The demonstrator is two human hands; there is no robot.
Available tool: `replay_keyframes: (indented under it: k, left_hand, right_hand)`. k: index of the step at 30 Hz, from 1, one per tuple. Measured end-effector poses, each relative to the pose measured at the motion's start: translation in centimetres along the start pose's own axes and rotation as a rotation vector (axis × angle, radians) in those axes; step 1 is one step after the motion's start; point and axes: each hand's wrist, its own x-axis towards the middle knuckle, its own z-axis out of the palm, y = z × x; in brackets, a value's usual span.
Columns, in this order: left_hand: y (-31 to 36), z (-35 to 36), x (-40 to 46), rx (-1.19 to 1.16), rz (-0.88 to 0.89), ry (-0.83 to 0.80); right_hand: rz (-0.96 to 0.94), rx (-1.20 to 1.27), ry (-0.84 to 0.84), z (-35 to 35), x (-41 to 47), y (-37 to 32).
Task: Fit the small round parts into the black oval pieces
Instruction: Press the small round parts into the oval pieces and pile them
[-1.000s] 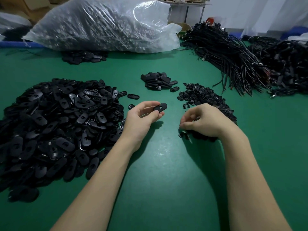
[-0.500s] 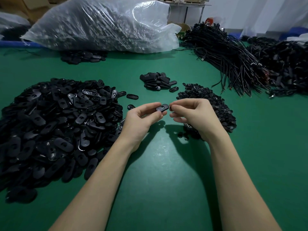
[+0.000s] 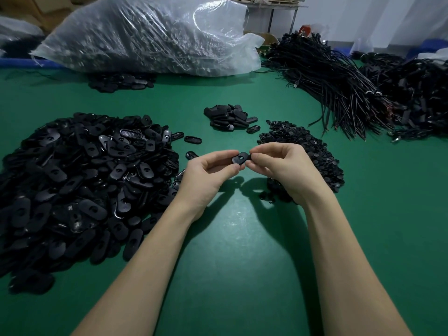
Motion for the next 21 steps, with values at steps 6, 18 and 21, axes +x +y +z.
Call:
replay_keyframes:
  k: [6, 18, 21]
  left_hand:
    - [-0.1, 0.0, 0.0, 0.028, 0.015, -0.004]
    - [-0.2, 0.0, 0.0, 0.038, 0.026, 0.002]
    - [-0.1, 0.0, 0.0, 0.037, 0.024, -0.001]
  right_hand:
    - [-0.014, -0.053, 0.046, 0.6, 0.0, -0.1]
    - [0.021, -0.038, 0.103, 1.3, 0.1, 0.3]
    - [0.032, -0.048, 0.105, 1.4, 0.1, 0.3]
